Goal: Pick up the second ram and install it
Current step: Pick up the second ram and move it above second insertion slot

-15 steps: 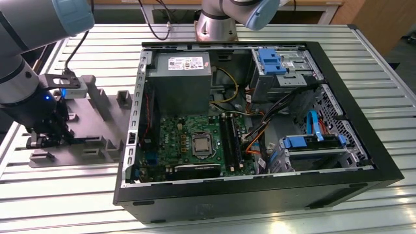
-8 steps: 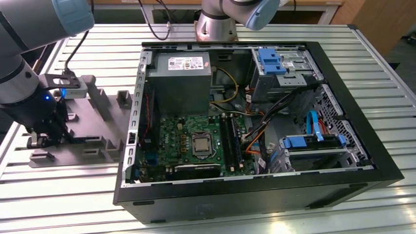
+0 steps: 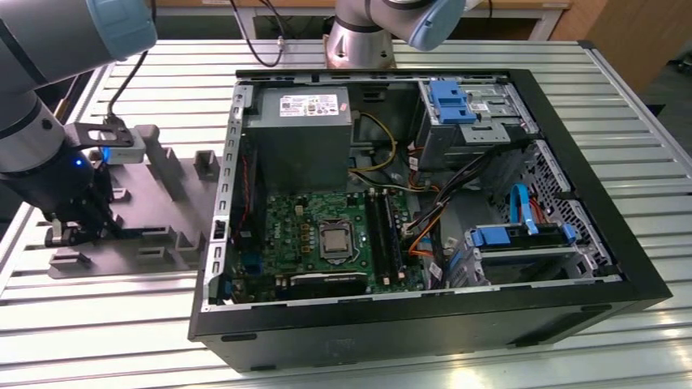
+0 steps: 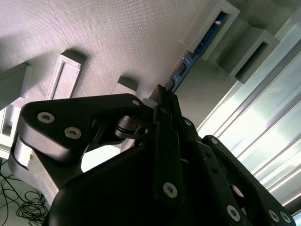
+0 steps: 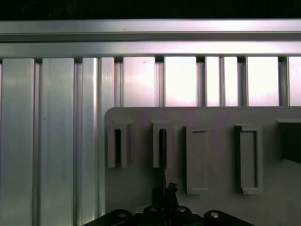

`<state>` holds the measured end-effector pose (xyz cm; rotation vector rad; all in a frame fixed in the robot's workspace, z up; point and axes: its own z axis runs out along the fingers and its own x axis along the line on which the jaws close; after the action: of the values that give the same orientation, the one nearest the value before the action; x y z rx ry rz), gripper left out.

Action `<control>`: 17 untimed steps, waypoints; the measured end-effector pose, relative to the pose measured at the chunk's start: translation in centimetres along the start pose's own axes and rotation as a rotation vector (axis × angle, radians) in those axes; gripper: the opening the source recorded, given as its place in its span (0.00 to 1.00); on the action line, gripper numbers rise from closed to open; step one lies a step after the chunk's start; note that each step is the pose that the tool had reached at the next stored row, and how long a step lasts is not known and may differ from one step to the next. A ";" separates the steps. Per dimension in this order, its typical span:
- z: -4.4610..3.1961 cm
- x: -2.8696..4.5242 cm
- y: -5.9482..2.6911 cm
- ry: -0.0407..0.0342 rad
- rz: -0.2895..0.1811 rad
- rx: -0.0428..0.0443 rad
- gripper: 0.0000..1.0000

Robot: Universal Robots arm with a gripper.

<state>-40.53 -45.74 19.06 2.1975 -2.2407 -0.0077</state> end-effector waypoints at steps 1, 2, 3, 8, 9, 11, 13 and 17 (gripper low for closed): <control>0.00 0.00 0.00 0.0000 0.000 0.0000 0.14; 0.00 0.00 0.00 0.0001 0.000 0.0000 0.14; 0.00 0.00 0.00 0.0001 0.000 0.0000 0.14; -0.21 0.01 0.01 0.0005 0.000 -0.0002 0.14; -0.34 0.00 0.00 0.0005 0.000 0.0000 0.14; -0.59 0.00 0.01 0.0004 0.000 0.0000 0.14; -0.89 0.00 0.01 0.0004 0.000 0.0001 0.14; -1.51 0.00 0.01 0.0004 0.000 0.0000 0.14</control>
<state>-40.53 -45.74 20.57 2.1972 -2.2405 -0.0073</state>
